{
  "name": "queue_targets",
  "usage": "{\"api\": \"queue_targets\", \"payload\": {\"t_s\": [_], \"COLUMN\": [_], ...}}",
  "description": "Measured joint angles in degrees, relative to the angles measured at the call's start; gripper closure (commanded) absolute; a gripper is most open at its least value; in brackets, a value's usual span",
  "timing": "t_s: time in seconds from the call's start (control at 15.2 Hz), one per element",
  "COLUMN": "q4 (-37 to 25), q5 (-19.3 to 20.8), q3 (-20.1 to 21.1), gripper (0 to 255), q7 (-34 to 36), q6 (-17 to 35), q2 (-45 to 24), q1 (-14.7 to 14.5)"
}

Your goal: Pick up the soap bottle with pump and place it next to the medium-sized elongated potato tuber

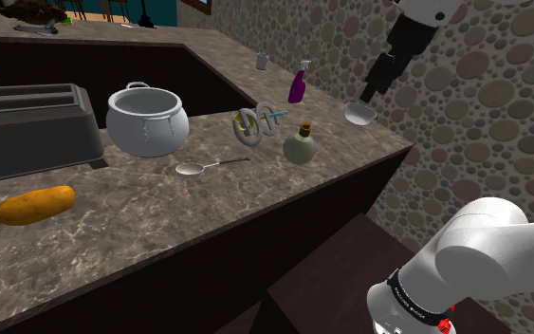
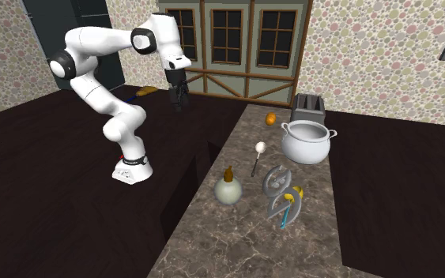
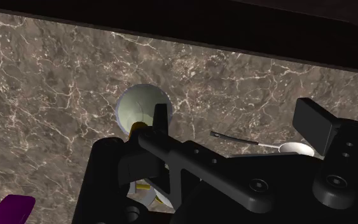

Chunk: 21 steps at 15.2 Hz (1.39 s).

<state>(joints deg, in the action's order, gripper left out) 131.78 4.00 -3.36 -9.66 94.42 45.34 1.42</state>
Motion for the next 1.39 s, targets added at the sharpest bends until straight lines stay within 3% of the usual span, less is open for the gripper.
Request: {"api": "queue_targets", "payload": {"t_s": [0.2,0.73,1.39], "q4": [0.2,-1.6,-10.1], "q5": [0.1,-0.4,-4.2], "q3": [-0.7,-4.2,-8.3], "gripper": [0,0,0], "q7": [-0.3,-1.8,-5.6], "q6": [1.7,12.0,22.2], "q2": [-1.9,-16.4,-38.5], "q1": [0.1,0.5,0.7]}}
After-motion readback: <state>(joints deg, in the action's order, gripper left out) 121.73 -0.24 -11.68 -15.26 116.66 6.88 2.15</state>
